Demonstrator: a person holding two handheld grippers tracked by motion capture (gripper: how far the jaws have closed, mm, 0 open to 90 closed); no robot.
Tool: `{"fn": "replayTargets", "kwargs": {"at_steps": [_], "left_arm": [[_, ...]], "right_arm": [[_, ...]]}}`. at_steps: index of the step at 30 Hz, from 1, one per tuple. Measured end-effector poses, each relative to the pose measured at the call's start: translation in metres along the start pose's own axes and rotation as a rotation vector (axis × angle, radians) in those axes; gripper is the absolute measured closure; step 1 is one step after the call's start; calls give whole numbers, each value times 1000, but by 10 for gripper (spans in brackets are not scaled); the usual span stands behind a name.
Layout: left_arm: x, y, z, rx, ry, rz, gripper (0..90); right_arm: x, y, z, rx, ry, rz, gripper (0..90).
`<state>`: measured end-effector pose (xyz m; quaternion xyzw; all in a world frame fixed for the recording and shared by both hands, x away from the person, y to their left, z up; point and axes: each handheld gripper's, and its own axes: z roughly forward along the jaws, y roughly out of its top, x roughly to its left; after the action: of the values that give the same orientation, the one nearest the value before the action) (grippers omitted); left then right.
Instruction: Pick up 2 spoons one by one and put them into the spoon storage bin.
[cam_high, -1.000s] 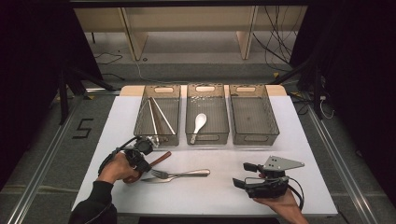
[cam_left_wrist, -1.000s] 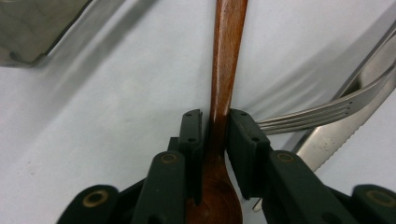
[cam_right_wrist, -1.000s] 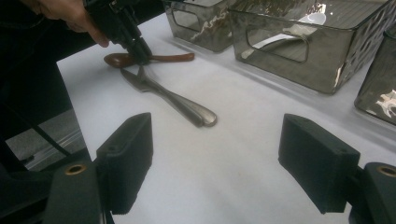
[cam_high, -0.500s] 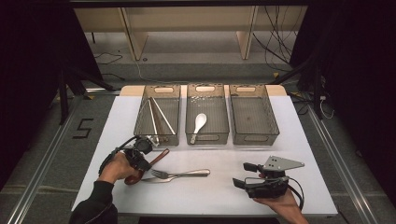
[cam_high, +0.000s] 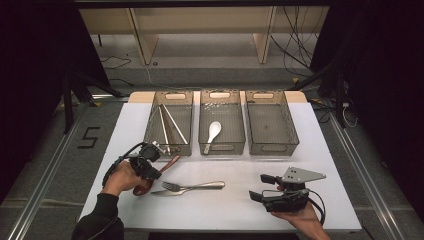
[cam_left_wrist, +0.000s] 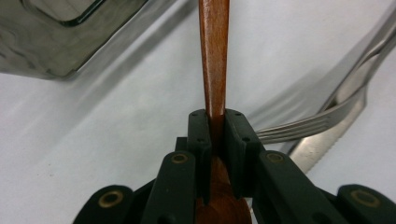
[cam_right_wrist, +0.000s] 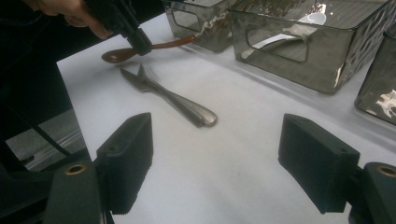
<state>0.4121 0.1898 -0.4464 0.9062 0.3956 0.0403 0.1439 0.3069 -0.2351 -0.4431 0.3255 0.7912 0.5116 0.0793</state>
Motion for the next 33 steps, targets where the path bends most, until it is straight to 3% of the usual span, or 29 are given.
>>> {"fn": "replayTargets", "kwargs": {"at_steps": [10,20,24,27,33], "left_arm": [[-6,3,-13,-32,-15,23,811],[-16,10,-28,-124,-49,34,811],[-19,14,-34,-166,-82,38,811],[-20,17,-38,-179,-79,51,811],[-24,24,-46,-253,-102,51,812]], "right_arm": [[0,0,-1,-3,1,3,271],[0,0,-1,-5,0,7,271],[0,0,-1,-6,-1,6,271],[0,0,-1,-6,-1,6,270],[0,0,-1,-6,-1,7,271]]}}
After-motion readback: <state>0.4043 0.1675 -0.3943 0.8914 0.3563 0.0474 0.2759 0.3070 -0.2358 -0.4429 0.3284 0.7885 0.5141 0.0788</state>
